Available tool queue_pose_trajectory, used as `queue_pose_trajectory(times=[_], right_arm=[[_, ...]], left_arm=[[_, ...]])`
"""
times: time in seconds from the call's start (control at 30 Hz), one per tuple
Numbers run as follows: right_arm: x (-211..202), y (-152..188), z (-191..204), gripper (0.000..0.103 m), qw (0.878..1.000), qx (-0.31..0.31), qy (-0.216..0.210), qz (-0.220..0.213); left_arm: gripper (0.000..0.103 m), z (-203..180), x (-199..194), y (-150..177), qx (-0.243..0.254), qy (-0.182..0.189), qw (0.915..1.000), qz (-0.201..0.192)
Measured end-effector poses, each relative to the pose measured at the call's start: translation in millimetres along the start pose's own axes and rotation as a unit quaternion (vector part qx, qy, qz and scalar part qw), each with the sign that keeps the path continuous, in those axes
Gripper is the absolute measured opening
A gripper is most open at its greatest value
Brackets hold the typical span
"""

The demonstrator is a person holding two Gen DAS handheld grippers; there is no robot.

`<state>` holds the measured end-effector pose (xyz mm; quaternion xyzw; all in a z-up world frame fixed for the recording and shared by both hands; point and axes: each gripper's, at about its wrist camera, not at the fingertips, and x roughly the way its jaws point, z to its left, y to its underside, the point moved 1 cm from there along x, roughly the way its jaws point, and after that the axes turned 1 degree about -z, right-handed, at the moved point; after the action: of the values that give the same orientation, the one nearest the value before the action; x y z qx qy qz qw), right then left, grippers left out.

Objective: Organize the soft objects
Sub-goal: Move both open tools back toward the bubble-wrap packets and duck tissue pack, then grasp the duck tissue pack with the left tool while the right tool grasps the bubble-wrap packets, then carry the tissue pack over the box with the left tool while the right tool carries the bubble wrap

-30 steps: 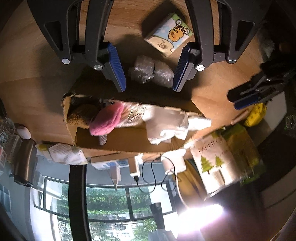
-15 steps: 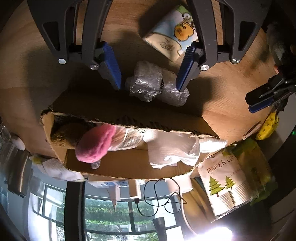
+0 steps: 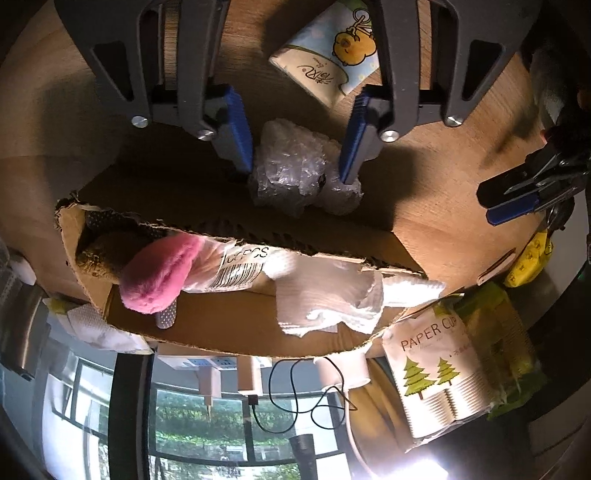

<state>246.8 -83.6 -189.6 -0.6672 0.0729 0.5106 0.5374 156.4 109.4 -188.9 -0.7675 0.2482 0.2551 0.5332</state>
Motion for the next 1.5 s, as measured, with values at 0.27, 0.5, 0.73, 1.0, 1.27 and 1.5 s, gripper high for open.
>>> queue_pose_trajectory(times=[0.27, 0.5, 0.73, 1.0, 1.27, 1.5], right_arm=[[-22.4, 10.9, -13.0, 0.039, 1.000, 0.001, -0.005, -0.027], [-48.4, 22.8, -39.4, 0.039, 0.998, 0.026, -0.009, -0.050], [-63.1, 38.9, -63.4, 0.039, 0.997, 0.050, -0.008, -0.062], [-76.2, 49.8, -88.3, 0.039, 0.995, 0.075, -0.006, -0.073], [-81.3, 49.4, -94.6, 0.039, 0.993, 0.079, -0.016, -0.083], [-87.6, 43.2, -92.2, 0.039, 0.993, 0.072, -0.024, -0.093]], left_arm=[[0.073, -31.8, 4.4, 4.1, 0.028, 0.001, 0.9995, 0.014], [0.073, -68.3, 15.9, 10.7, 0.061, 0.007, 0.9976, 0.031], [0.073, -106.3, 35.3, 24.3, 0.094, 0.019, 0.9934, 0.062], [0.073, -144.5, 60.3, 43.0, 0.155, 0.002, 0.9825, 0.104], [0.048, -149.4, 62.1, 45.9, 0.169, -0.005, 0.9801, 0.103], [0.047, -148.1, 48.1, 37.2, 0.148, 0.017, 0.9849, 0.088]])
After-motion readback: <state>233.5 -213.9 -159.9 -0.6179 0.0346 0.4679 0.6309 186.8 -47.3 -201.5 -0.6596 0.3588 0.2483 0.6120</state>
